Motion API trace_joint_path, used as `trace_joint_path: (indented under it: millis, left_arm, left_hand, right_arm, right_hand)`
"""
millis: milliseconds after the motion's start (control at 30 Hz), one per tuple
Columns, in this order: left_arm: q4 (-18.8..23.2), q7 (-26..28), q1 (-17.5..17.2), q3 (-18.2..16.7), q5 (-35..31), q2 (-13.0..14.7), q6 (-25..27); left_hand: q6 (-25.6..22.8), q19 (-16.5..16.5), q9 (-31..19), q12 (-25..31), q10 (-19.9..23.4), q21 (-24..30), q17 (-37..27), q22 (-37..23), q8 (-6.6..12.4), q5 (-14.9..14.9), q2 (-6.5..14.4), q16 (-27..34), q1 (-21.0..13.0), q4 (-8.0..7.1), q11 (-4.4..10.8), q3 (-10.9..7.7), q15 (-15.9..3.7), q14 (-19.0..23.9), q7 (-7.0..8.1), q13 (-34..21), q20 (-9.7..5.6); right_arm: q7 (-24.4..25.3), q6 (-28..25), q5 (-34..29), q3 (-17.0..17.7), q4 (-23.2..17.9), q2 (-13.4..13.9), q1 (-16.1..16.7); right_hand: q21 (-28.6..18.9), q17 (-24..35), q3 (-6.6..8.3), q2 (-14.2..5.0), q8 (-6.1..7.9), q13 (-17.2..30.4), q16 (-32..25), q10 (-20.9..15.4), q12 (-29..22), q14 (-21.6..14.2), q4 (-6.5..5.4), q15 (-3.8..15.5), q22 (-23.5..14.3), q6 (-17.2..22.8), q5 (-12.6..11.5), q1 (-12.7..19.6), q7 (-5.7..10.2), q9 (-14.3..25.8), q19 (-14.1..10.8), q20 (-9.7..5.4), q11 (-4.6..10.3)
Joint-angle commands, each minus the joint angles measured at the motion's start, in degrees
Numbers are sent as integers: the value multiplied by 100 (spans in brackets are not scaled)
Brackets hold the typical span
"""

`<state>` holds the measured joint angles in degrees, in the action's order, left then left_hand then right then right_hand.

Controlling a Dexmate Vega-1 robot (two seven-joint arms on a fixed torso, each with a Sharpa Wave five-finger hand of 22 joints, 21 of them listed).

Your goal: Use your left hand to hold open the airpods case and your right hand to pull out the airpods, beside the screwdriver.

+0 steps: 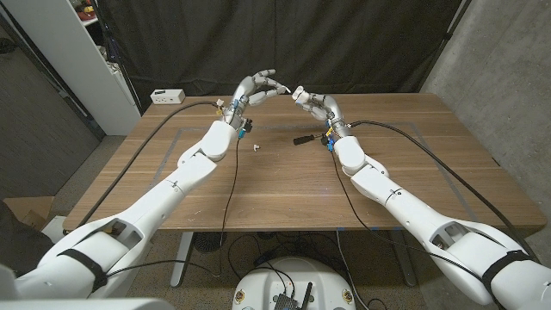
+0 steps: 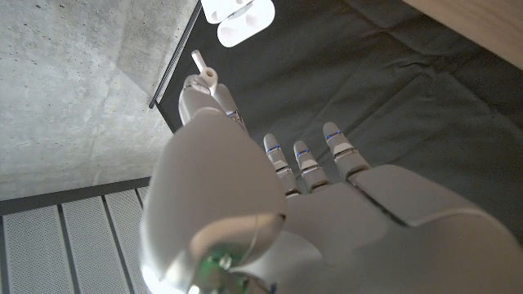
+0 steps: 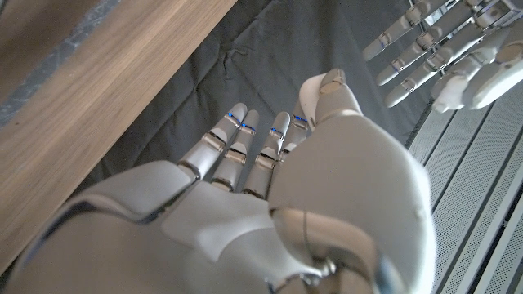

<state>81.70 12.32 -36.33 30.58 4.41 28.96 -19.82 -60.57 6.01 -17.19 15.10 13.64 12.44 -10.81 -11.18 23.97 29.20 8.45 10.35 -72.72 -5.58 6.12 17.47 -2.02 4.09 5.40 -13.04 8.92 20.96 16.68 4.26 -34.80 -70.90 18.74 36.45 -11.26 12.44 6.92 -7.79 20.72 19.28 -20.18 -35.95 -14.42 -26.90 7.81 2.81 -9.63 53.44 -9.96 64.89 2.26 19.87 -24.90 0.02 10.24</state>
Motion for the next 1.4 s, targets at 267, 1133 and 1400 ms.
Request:
trace_joint_path:
  millis: [267,1133,1400]
  left_arm:
    - [980,-1850,522,456,50,1250,2994]
    - [1538,-3241,1661,2183,-3125,1496,4682]
    - [1350,-3289,1655,2317,-3666,1368,4514]
  left_hand:
    - [-36,-603,-553,-249,-523,-185,57,41,-12,-116,10,-75,-146,-4,-195,48,217,-859,32,51,222]
    - [-83,-879,-469,-345,-881,-163,92,74,-120,-165,28,-10,-148,-31,-101,49,304,-1219,120,132,284]
    - [-98,-809,-439,-287,-771,-119,95,76,-153,-176,16,39,-125,-49,-62,63,193,-1072,198,144,258]
  right_arm:
    - [279,-388,40,143,-387,193,216]
    - [109,-407,207,193,-469,314,282]
    - [105,-431,235,191,-455,298,284]
  right_hand:
    - [16,30,-31,-35,7,25,-63,-10,25,-45,0,968,-16,474,-37,-8,469,295,-28,8,17]
    - [17,31,-44,-35,-28,32,-79,33,50,-48,-2,972,-15,479,-38,-14,478,324,-32,17,32]
    - [18,31,-47,-33,-44,33,-84,10,43,-52,1,972,-15,485,-38,-12,476,319,-28,17,-25]
